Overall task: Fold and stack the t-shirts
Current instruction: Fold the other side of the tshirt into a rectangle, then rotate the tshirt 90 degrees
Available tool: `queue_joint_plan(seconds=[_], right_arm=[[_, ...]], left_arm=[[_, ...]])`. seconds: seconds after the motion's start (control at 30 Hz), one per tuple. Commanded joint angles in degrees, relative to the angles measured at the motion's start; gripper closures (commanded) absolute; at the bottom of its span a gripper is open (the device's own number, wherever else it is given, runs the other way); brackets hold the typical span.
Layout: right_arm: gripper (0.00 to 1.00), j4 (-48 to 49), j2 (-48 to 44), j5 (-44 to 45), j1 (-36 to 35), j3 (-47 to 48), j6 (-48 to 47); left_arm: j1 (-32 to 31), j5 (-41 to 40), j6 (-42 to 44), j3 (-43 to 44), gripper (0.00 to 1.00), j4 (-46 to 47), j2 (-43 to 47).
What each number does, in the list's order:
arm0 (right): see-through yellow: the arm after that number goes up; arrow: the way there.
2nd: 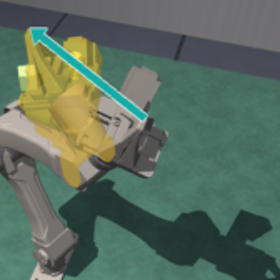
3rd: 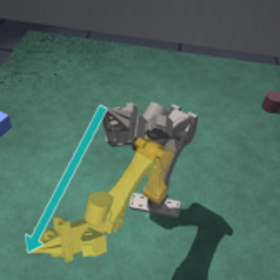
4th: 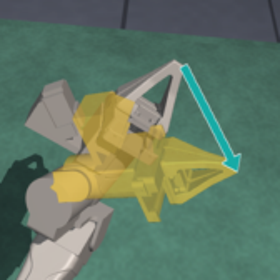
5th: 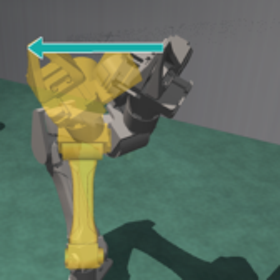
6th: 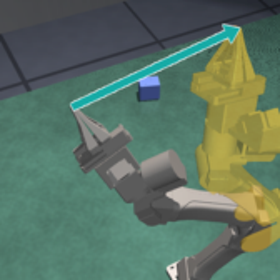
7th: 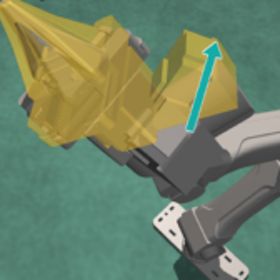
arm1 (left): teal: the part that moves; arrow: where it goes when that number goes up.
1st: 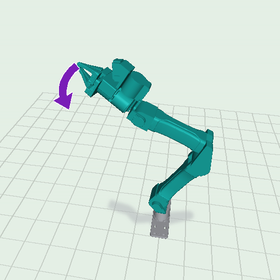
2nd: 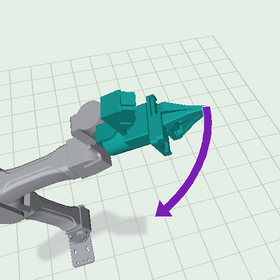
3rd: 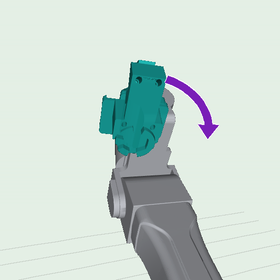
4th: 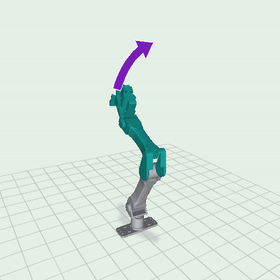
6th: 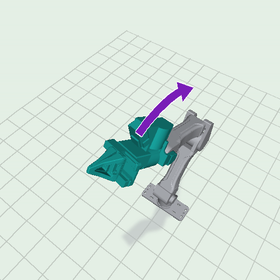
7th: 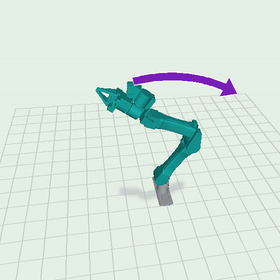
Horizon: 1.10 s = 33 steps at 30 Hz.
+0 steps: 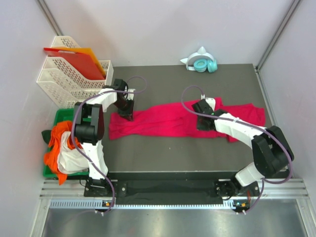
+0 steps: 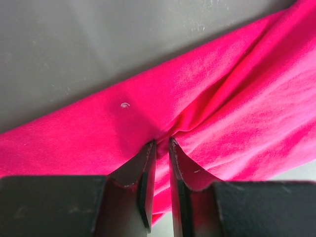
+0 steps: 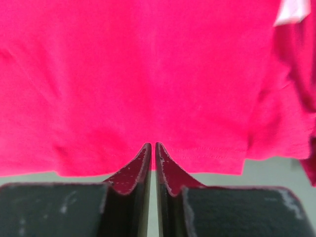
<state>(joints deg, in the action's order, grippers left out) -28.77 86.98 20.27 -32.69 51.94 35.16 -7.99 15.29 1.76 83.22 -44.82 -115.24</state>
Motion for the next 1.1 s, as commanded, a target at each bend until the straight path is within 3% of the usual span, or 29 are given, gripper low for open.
queue_joint_plan(seconds=[0.0, 0.13, 0.3, 0.4, 1.07], right_arm=[[0.89, 2.15, -3.14, 3.11, 3.76, 8.6, -1.22], [0.83, 1.97, 3.7, 2.4, 6.05, 13.35, -3.25], [0.77, 3.46, 9.43, -1.11, 8.69, 14.5, -3.26], [0.78, 4.08, 12.33, -3.04, 9.57, 14.85, -2.9], [0.79, -1.63, 26.22, -7.88, 13.43, 24.95, -2.2]], left_arm=[[0.08, -0.88, -0.62, 0.63, 0.77, 2.72, 5.28], [0.08, -1.75, -0.35, -0.51, 0.76, 2.46, 7.49], [0.52, -9.03, -0.35, -4.47, 0.74, 4.82, 8.54], [1.04, -11.76, 0.26, -4.12, 0.75, 3.17, 7.23], [-1.06, -10.98, 6.5, -6.14, 0.8, -3.87, 1.16]])
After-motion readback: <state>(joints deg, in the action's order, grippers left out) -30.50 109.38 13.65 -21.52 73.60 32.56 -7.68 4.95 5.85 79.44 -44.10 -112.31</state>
